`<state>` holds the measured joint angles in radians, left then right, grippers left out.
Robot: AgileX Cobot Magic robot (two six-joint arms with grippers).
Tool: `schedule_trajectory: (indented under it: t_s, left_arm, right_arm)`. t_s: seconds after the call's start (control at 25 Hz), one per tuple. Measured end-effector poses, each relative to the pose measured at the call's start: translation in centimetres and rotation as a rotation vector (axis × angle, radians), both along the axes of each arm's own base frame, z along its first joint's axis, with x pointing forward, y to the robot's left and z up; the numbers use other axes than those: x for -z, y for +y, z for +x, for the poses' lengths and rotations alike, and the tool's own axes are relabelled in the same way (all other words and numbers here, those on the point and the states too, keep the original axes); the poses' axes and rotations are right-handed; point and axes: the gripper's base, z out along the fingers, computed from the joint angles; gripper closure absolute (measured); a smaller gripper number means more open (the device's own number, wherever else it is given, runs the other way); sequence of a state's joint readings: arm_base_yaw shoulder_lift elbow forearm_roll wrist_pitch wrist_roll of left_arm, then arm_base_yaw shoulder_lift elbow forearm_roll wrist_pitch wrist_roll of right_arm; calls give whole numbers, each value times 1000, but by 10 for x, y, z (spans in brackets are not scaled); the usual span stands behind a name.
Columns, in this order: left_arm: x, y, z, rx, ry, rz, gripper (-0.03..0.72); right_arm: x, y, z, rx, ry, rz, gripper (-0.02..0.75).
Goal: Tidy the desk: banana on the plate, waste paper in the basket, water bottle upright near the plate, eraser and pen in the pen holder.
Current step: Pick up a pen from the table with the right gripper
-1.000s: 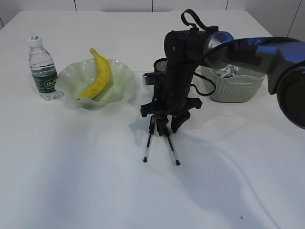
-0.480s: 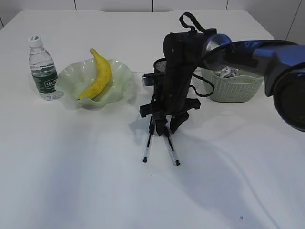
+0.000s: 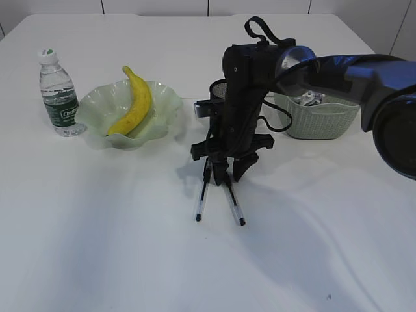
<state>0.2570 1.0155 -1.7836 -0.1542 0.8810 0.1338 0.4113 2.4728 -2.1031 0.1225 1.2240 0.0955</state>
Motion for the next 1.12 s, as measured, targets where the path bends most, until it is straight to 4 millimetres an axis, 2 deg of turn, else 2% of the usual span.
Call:
schedule_trajectory:
  t_s: [0.32,0.6,0.96,1.12]
  left_arm:
    - [0,0,0,0,0,0,425]
    - [0,0,0,0,0,0,425]
    - [0,0,0,0,2,0,425]
    - [0,0,0,0,2,0,425]
  right_arm:
    - [0,-2,1,-8,-12,-26,428]
    - [0,-4,1,-12,-17,-39,580]
    - [0,-5,2,-19,-26,-59,667]
    - [0,-5,3,-19,-30,-59,675]
